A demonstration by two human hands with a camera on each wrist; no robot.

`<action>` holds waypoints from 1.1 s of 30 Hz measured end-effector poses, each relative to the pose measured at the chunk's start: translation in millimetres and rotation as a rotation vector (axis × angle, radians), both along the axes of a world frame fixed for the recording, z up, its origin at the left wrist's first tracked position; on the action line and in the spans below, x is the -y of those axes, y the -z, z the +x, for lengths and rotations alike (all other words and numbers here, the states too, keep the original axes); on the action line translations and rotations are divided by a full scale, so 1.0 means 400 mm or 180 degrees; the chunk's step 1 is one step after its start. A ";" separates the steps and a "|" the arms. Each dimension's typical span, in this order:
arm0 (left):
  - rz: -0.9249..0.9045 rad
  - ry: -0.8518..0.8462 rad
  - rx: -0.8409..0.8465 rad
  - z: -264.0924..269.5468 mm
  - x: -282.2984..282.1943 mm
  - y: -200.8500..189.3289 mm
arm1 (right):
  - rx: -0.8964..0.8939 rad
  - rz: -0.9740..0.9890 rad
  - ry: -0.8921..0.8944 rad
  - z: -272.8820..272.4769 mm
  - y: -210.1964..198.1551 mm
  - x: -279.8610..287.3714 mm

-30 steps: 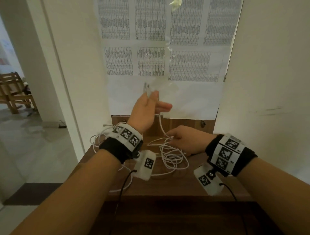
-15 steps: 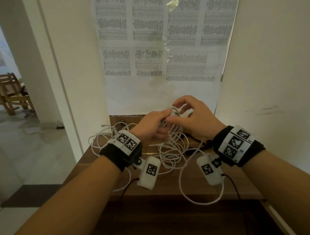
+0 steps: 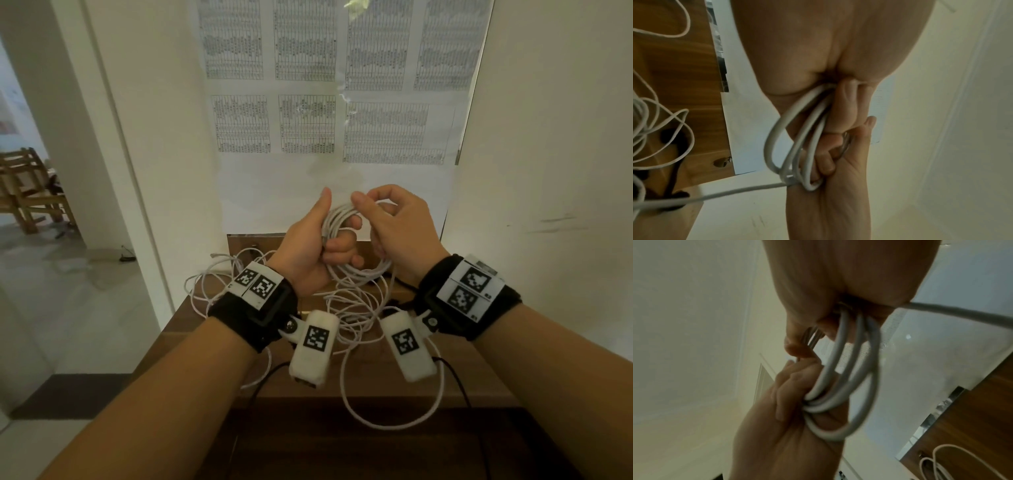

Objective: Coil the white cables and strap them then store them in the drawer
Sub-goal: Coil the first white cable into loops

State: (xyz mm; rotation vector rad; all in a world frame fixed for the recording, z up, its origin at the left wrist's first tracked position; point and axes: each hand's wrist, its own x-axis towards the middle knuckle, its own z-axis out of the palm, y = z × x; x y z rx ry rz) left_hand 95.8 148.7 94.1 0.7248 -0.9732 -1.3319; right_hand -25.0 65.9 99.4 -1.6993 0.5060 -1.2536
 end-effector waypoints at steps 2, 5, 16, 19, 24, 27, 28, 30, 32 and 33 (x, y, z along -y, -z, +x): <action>0.0015 0.0049 -0.0068 -0.005 -0.002 0.005 | 0.0168 0.0142 0.0041 0.000 -0.007 0.001; 0.0037 0.0109 -0.0197 -0.007 -0.010 0.008 | 0.0238 0.0185 0.0071 -0.003 -0.011 0.001; -0.0099 -0.0260 -0.0500 -0.025 -0.011 -0.001 | -0.0158 0.0568 -0.0326 0.007 0.002 0.021; -0.0262 -0.0622 -0.0777 0.006 -0.007 -0.019 | -0.0534 0.0818 -0.0480 -0.001 0.019 0.025; -0.0508 -0.1334 -0.0908 0.070 0.000 -0.053 | -0.1355 0.0284 -0.0220 -0.021 0.096 0.007; -0.0537 -0.1355 -0.0985 0.085 0.007 -0.056 | -0.1660 0.0070 0.0094 -0.006 0.137 0.002; -0.0535 -0.1409 -0.0923 0.083 0.010 -0.054 | -0.1818 -0.0097 0.0163 0.001 0.148 0.003; -0.0534 -0.1715 -0.0358 0.074 0.011 -0.047 | -0.2304 -0.0614 0.0166 0.012 0.158 0.004; -0.0561 -0.2135 0.0998 0.064 0.008 -0.035 | -0.2741 -0.1079 -0.0097 0.015 0.148 -0.005; -0.0595 -0.2247 0.1783 0.060 0.005 -0.025 | -0.2878 -0.1263 -0.0240 0.014 0.137 -0.011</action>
